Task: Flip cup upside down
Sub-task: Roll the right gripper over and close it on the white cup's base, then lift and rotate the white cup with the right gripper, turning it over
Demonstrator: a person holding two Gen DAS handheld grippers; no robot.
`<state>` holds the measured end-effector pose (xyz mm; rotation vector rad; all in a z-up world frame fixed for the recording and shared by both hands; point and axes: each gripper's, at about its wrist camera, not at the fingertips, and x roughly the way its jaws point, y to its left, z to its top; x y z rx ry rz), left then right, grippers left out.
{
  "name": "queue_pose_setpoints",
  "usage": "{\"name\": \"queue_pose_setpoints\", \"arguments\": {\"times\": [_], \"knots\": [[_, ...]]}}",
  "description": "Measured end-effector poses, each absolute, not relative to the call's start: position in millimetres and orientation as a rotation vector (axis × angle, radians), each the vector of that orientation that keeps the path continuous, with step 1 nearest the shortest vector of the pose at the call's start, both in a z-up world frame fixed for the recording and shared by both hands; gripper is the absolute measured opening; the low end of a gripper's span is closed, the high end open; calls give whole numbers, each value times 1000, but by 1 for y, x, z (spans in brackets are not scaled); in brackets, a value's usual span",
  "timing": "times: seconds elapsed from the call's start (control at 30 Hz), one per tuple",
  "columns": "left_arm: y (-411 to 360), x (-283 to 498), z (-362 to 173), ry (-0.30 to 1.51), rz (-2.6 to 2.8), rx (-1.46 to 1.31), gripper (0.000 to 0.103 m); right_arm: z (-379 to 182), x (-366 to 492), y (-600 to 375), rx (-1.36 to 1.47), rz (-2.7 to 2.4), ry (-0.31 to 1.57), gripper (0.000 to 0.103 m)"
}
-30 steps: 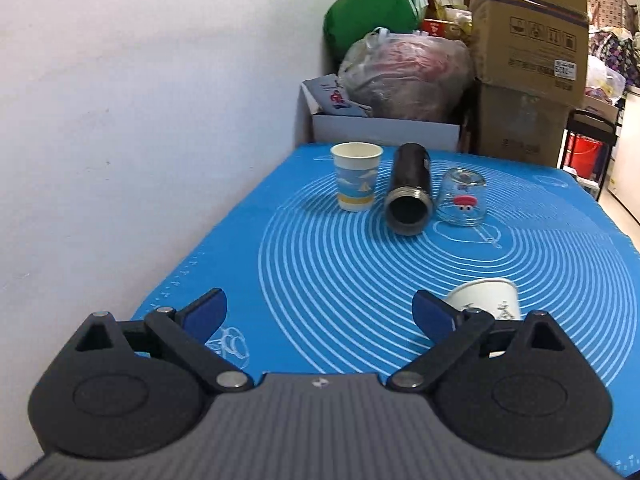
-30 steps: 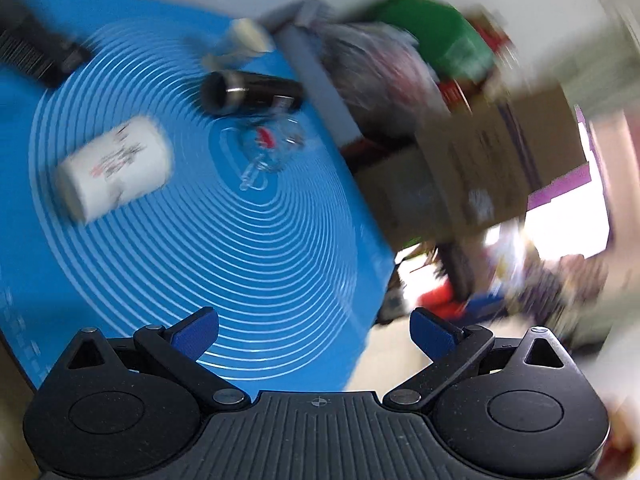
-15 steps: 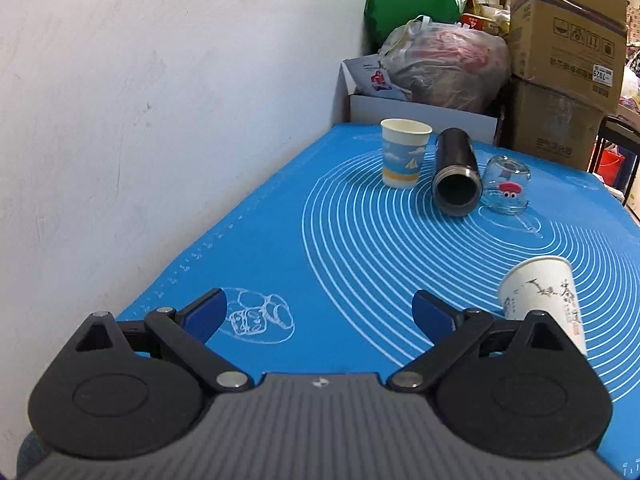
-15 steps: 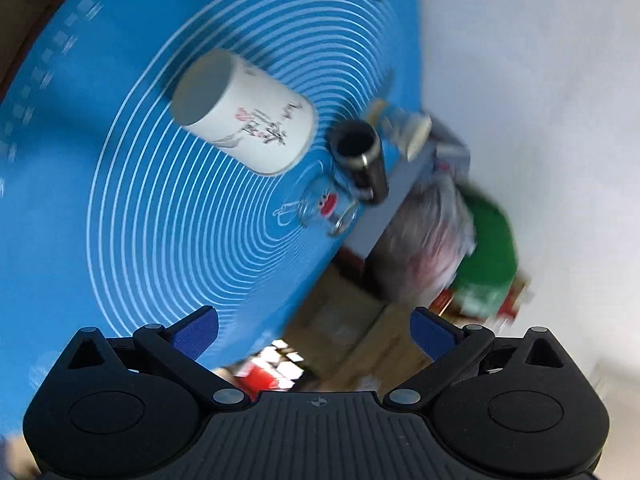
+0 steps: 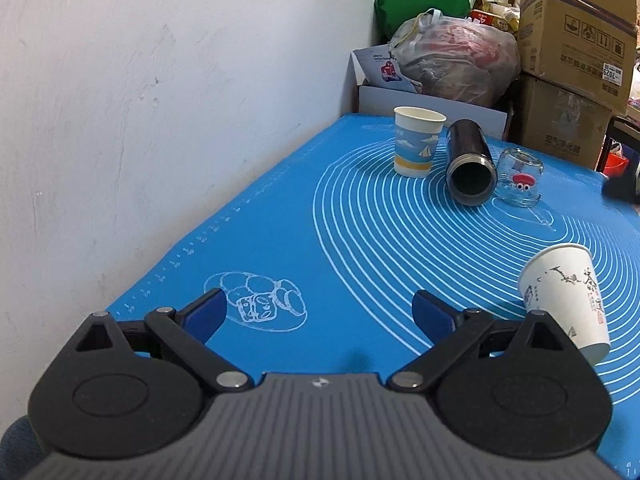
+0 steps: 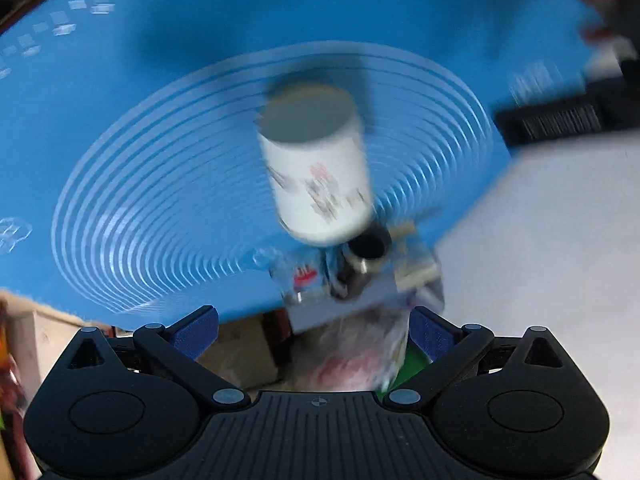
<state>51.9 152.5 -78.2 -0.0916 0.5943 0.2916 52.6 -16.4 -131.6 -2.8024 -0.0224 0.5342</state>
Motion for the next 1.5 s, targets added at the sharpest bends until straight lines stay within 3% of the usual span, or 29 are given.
{"name": "queue_pose_setpoints", "arguments": {"times": [0.27, 0.6, 0.67, 0.8, 0.9, 1.5], "knots": [[161, 54, -86, 606, 284, -120, 98, -163, 52, -20, -2952, 748, -71, 101], [169, 63, -97, 634, 278, -157, 98, -185, 73, -17, -3035, 828, -168, 89], [169, 65, -99, 639, 274, -161, 98, -189, 70, -10, -3030, 839, -165, 86], [169, 67, -102, 645, 273, -161, 98, -197, 65, -2, -3018, 815, -154, 60], [169, 69, -103, 649, 271, -164, 98, -199, 68, -1, -2991, 812, -134, 58], [153, 65, -92, 626, 261, -117, 98, -151, 82, 23, -2354, 687, 316, 53]]}}
